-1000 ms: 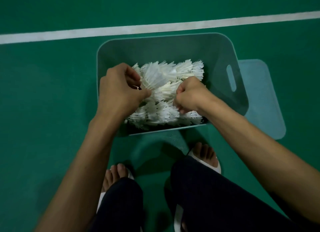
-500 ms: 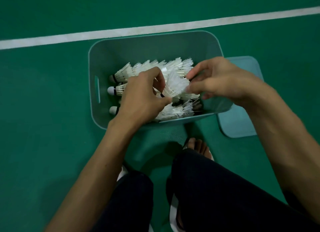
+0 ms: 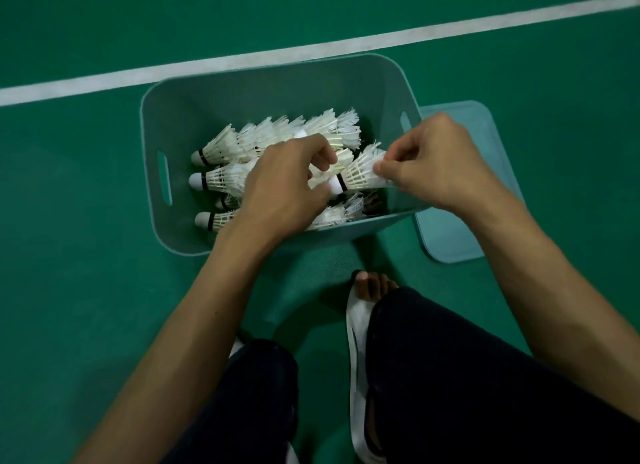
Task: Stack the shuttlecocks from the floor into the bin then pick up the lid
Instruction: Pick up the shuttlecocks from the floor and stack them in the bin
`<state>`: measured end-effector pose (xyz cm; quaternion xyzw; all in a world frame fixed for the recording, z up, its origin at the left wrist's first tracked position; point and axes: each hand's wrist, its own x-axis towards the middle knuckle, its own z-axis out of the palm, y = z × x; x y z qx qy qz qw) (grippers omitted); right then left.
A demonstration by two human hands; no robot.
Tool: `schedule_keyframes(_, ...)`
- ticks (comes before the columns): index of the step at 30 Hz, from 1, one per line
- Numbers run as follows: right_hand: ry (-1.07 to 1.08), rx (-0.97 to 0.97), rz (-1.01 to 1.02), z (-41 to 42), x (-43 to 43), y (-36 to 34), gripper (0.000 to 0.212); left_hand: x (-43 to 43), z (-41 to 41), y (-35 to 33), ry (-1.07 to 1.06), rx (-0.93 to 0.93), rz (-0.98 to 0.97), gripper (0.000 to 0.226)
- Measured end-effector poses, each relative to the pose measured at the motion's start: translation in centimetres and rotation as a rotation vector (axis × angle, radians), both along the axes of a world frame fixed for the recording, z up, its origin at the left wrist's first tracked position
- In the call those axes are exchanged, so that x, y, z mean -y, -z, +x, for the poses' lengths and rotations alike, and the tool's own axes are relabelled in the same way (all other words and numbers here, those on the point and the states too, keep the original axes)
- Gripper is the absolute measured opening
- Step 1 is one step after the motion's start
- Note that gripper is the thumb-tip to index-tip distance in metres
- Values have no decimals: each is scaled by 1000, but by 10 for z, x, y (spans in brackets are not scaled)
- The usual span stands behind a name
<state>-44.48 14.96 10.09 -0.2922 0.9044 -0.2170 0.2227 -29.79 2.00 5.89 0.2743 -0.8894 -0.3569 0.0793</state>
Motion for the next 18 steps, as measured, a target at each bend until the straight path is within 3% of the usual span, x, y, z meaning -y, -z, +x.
schedule_keyframes(3,-16,-120,179,8,15,3,15,5,9,5,-15,101,-107,30)
schedule_keyframes(8,-2,-190,278,24,33,6,15,14,21,11,9,208,-120,28)
schedule_keyframes(10,6,-50,303,24,39,14,16,15,23,13,6,229,-89,26)
schedule_keyframes(14,75,497,276,28,54,26,13,17,21,15,-1,296,-45,34)
schedule_keyframes(18,5,515,310,31,64,32,11,19,20,16,17,320,-34,35)
